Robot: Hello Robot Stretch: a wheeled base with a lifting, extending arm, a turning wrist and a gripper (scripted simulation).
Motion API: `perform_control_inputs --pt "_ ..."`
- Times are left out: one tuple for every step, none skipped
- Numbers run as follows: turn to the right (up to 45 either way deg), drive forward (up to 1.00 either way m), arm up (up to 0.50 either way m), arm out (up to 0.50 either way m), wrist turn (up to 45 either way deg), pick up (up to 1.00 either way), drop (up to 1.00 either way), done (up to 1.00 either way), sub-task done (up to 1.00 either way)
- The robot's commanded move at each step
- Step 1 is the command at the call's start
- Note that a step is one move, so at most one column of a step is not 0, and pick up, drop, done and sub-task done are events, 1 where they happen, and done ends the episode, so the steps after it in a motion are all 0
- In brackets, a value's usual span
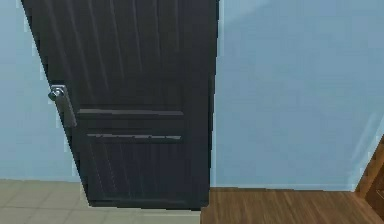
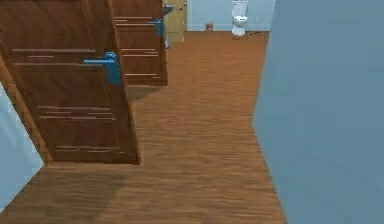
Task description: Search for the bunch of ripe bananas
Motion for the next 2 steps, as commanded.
perform_control_inputs --pt "-45.0 0.0 0.0 0.0 0.0 0.0 0.0 0.0 0.0" --pt "-39.0 0.0 0.0 0.0 0.0 0.0 0.0 0.0 0.0"
